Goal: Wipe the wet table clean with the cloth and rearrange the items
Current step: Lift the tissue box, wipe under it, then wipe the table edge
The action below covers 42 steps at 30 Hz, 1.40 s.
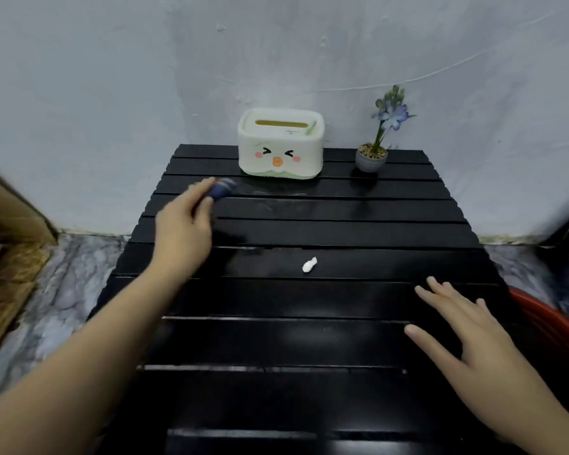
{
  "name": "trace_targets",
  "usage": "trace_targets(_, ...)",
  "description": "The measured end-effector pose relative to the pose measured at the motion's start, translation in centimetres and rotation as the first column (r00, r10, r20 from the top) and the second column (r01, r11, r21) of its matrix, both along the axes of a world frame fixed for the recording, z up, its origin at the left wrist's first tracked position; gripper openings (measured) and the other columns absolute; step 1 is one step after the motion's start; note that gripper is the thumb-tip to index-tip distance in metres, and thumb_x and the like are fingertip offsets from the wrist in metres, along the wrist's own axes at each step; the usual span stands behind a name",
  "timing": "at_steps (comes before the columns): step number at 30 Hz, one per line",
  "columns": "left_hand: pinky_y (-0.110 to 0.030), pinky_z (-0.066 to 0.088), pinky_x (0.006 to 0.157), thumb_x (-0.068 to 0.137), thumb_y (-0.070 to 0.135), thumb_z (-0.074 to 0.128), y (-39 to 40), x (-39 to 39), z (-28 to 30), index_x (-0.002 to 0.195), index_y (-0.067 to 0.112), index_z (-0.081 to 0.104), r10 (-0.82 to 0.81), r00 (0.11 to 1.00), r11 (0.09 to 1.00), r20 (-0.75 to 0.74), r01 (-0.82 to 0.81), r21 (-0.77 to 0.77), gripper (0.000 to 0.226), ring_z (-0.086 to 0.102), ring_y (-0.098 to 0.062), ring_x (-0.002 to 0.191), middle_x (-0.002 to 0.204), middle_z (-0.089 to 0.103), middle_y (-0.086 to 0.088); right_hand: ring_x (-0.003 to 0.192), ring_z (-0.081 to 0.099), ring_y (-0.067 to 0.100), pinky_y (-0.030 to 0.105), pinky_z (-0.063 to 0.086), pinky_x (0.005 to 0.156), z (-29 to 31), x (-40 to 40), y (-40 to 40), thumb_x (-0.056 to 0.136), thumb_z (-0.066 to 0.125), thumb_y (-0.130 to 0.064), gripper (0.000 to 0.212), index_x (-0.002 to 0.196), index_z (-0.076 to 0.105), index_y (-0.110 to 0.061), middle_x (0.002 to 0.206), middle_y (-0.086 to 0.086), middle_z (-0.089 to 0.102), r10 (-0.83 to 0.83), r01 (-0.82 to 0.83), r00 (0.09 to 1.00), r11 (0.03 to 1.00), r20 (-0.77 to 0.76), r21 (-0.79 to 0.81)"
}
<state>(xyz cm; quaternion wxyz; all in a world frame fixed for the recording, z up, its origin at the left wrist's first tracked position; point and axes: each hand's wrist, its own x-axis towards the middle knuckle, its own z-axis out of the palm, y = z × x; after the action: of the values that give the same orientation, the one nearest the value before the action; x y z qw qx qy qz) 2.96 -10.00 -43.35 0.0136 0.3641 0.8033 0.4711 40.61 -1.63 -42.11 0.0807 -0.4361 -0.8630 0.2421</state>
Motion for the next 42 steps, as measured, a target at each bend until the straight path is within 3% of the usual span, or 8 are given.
trace_targets(7,-0.056,0.037,0.098,0.098,0.002,0.037,-2.0,1.8,-3.3,0.134,0.004,0.048,0.218,0.959,0.874,-0.183,-0.275,-0.4,0.037,0.041,-0.044,0.127,0.137,0.049,-0.025,0.15,0.013,0.004,0.039,0.009,0.124,-1.3,6.7,-2.2,0.075,0.043,-0.069,0.077,0.145,0.044,-0.037,0.159,-0.015,0.027,-0.159,0.158,0.984,0.987,0.078,0.019)
trace_targets(12,-0.043,0.028,0.115,0.095,0.003,0.043,2.7,15.8,-3.2,0.132,0.003,0.054,-0.136,0.982,0.948,-0.133,0.09,-0.305,0.038,0.043,-0.033,0.134,0.137,0.055,-0.016,0.151,0.005,0.0,0.028,0.001,0.123,-1.1,7.4,-2.9,0.084,0.037,-0.069,0.074,0.15,0.039,-0.034,0.162,-0.016,0.02,-0.124,0.121,0.989,0.992,0.077,0.042)
trace_targets(17,-0.035,0.021,0.117,0.102,0.009,0.042,5.3,27.1,-0.2,0.139,0.011,0.049,-0.546,0.836,0.776,0.057,0.53,-0.341,0.038,0.029,-0.027,0.144,0.149,0.044,-0.009,0.151,0.006,-0.001,0.021,0.001,0.12,-1.0,8.5,-4.7,0.085,0.033,-0.07,0.076,0.151,0.039,-0.03,0.161,-0.016,0.021,-0.144,0.14,0.987,0.988,0.07,0.063)
trace_targets(20,-0.024,0.036,0.111,0.1,0.009,0.048,4.5,26.0,0.4,0.139,0.013,0.054,-0.582,0.745,0.761,0.326,0.64,-0.104,0.039,0.038,-0.025,0.141,0.144,0.051,-0.013,0.151,0.009,0.002,0.026,0.005,0.123,-1.3,9.7,-6.2,0.086,0.037,-0.067,0.075,0.15,0.041,-0.027,0.161,-0.012,0.026,-0.167,0.164,0.985,0.984,0.032,0.073)
trace_targets(26,-0.036,0.04,0.108,0.098,0.014,0.053,-2.5,14.6,0.9,0.135,0.015,0.058,-0.155,0.985,0.978,0.069,0.163,-0.129,0.037,0.055,-0.027,0.126,0.131,0.063,-0.013,0.153,0.002,0.007,0.04,0.008,0.125,-1.9,12.3,-7.3,0.089,0.046,-0.062,0.071,0.15,0.043,-0.025,0.164,-0.006,0.022,-0.261,0.263,0.965,0.956,-0.028,0.133)
trace_targets(33,-0.054,0.035,0.102,0.086,-0.003,0.043,-5.2,13.2,-4.5,0.129,-0.006,0.045,0.027,0.944,0.886,-0.328,-0.175,-0.43,0.043,0.043,-0.045,0.116,0.125,0.052,-0.027,0.153,0.009,0.013,0.037,0.018,0.12,-3.3,13.1,-8.6,0.096,0.037,-0.06,0.068,0.152,0.039,-0.021,0.165,-0.003,0.022,-0.297,0.297,0.954,0.942,-0.024,0.156)
trace_targets(38,-0.044,0.021,0.117,0.084,0.002,0.046,1.7,25.7,-3.2,0.143,-0.001,0.035,-0.222,0.939,0.879,-0.261,0.077,-0.471,0.06,0.032,-0.037,0.135,0.144,0.041,-0.019,0.153,0.013,0.018,0.039,0.022,0.117,-3.9,13.1,-8.6,0.096,0.027,-0.062,0.073,0.152,0.039,-0.018,0.164,0.003,0.025,-0.288,0.283,0.958,0.933,-0.011,0.221)
trace_targets(42,-0.039,0.021,0.116,0.086,0.004,0.048,7.0,34.0,-2.0,0.141,0.006,0.038,-0.615,0.75,0.759,-0.245,0.477,-0.444,0.056,0.033,-0.03,0.135,0.143,0.044,-0.013,0.153,0.012,0.018,0.038,0.022,0.117,-3.9,13.0,-8.4,0.096,0.023,-0.063,0.074,0.153,0.037,-0.018,0.165,0.004,0.024,-0.286,0.271,0.958,0.931,0.029,0.244)
